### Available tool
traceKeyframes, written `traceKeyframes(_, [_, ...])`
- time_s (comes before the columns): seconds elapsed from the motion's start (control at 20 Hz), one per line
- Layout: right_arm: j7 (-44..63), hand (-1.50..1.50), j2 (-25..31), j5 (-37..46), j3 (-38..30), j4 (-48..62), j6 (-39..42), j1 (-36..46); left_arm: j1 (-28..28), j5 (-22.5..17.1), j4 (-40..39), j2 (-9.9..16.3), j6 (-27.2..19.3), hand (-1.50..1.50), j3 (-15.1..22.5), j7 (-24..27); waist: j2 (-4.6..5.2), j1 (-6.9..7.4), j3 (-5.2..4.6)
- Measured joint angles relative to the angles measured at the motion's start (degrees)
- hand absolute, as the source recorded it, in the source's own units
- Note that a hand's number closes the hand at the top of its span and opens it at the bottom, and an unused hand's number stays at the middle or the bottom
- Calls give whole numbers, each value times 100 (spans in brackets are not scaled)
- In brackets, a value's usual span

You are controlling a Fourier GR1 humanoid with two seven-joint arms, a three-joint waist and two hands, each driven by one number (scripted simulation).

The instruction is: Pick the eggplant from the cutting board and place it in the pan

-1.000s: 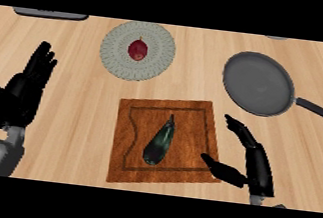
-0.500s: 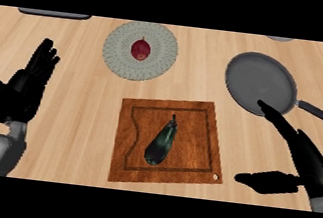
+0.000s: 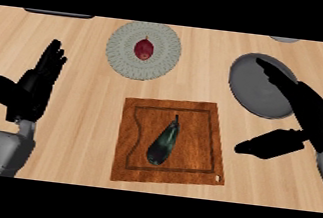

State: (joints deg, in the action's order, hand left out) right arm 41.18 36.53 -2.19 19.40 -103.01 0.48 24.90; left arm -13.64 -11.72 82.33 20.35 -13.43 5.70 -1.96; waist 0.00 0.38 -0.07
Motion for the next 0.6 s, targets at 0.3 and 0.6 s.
traceKeyframes(0.3, [197, -150, -890, 72, 145, 459, 226, 511, 5, 138, 143, -77, 36, 0, -50, -163, 2, 9, 4])
traceKeyframes(0.6, [572, -150, -1619, 442, 365, 510, 340, 660, 27, 216, 151, -147, 180, 0, -191, -215, -4, -10, 5])
